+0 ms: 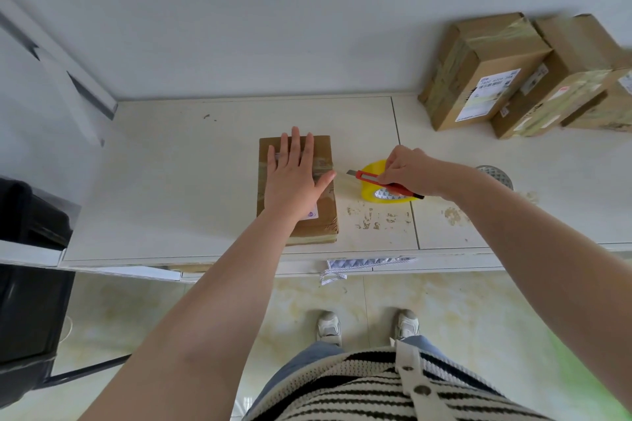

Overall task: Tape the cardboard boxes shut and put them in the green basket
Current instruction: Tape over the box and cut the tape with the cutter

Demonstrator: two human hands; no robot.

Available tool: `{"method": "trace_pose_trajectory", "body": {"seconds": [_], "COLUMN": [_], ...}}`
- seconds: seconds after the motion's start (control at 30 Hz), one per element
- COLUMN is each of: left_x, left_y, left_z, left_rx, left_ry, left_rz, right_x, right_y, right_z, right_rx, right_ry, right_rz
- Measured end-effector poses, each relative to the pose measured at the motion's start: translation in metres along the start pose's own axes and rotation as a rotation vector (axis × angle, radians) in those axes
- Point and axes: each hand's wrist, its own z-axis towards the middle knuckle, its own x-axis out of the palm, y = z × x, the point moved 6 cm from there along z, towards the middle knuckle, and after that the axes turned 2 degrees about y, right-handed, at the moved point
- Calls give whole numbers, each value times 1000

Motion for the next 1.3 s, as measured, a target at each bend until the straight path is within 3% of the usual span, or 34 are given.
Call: {"method": "trace_pose_trajectory", "body": {"seconds": [0.23,0.37,0.47,0.5,0.6,0.67,0.77,0.93,1.0,1.07,1.13,1.2,1.3], "left_x": [1,2,2,2,2,2,2,1,1,1,2,2,2], "left_y": [-1,-1,-1,-1,0,-1,-2,-3,-3,-3,-2,-2,0], "left_z": [0,0,0,0,-1,0,-1,-2,-2,-2,-2,-1,0], "left_rx": [0,0,2,3,3,6,10,10,9,8,2,-6,-4], "left_ry": [-4,-1,-2,-6,-15,-9,-10,-6,-4,-5,-3,-2,4], "left_rz": [-2,-3,-10,-14,-18,-8,-17,-17,-18,-10,11,22,14], "right_x": [8,6,3,2,-7,-15,-15,23,19,1,-15,-12,12], "right_y": [4,0,-1,-3,-24,-55,-98,-131,-122,-95,-49,2,31], "right_z": [7,12,18,19,11,3,1,12,12,13,20,32,45], "right_rx": [27,63,28,-23,-55,1,172,365,384,264,1,-213,-233], "right_ry": [-50,-117,-287,-327,-461,-592,-667,-419,-467,-608,-637,-446,-149], "right_rz": [-176,-85,-14,78,703,895,679,276,103,90,92,-92,-408]}}
